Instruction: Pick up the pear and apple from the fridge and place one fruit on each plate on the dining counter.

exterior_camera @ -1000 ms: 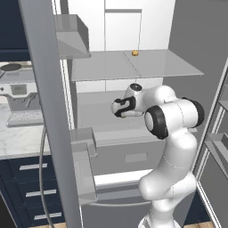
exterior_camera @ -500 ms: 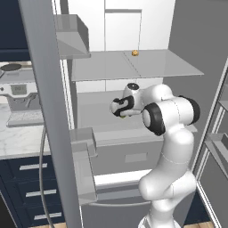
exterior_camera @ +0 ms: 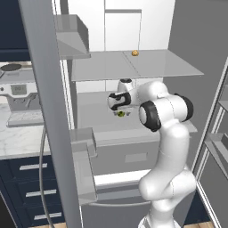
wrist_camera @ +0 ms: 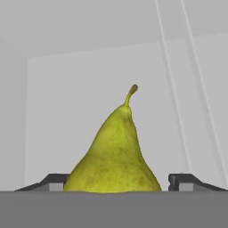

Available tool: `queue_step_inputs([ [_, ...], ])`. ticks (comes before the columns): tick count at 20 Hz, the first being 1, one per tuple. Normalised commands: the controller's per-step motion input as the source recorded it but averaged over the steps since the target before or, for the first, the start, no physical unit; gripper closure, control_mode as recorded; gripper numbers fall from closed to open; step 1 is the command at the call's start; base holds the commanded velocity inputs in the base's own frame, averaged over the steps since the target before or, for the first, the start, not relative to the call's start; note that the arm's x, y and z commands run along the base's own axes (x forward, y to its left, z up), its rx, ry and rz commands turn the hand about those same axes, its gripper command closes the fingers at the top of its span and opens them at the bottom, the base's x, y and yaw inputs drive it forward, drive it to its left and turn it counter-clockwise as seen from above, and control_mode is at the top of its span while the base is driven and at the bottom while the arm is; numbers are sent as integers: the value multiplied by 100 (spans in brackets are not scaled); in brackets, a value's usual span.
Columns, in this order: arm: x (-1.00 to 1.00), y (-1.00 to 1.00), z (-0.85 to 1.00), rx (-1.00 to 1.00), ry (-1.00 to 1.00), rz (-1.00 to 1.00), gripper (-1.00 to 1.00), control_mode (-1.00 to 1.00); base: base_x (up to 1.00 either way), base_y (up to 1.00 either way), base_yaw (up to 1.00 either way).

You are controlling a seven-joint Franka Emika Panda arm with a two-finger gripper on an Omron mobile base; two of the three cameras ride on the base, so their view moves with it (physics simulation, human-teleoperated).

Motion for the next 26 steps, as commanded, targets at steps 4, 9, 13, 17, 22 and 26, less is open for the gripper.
queue_step_inputs([
  [4, 0, -25, -64, 0, 14, 0, 100, -100, 0, 0, 0],
  [9, -25, -2, -31, 1, -21, 2, 100, -100, 0, 0, 0],
  [13, -37, 0, -23, 12, -55, 5, 100, -100, 0, 0, 0],
  [17, -35, -1, -15, 17, -53, 4, 100, -100, 0, 0, 0],
  [22, -74, -31, 37, 3, -21, 0, 100, -100, 0, 0, 0],
  [26, -100, -53, 99, -13, -2, 4, 100, -100, 0, 0, 0],
])
